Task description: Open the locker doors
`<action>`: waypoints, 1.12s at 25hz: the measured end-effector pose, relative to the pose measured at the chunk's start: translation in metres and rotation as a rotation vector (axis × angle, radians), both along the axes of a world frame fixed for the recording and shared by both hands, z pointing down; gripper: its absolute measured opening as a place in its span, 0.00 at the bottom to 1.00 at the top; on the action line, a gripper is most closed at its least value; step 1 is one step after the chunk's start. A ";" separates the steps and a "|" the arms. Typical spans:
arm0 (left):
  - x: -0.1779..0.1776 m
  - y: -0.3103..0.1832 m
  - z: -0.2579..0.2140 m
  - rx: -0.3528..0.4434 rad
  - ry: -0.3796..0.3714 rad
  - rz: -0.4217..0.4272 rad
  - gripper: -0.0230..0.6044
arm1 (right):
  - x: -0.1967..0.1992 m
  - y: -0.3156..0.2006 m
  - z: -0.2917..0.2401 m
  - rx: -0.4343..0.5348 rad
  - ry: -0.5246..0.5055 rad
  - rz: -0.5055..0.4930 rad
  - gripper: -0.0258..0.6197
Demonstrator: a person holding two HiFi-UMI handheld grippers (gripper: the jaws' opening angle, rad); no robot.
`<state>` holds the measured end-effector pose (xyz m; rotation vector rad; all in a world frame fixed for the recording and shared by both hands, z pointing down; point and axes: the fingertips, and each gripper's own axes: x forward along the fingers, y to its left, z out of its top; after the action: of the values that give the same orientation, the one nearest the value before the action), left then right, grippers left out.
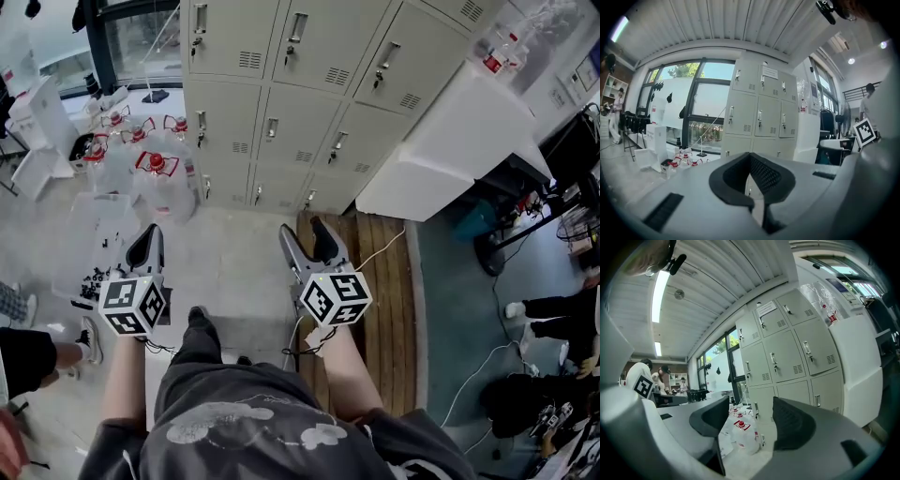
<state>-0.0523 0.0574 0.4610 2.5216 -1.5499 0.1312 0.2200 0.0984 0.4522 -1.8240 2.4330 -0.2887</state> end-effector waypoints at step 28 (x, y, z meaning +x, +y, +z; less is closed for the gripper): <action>-0.045 -0.403 -0.090 0.159 0.050 0.233 0.05 | -0.091 -0.372 -0.105 0.149 0.198 0.086 0.48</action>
<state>-0.0972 -0.3460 0.3713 2.8003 -1.2910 -0.0254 0.1288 -0.2735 0.3476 -1.9686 2.4135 0.0821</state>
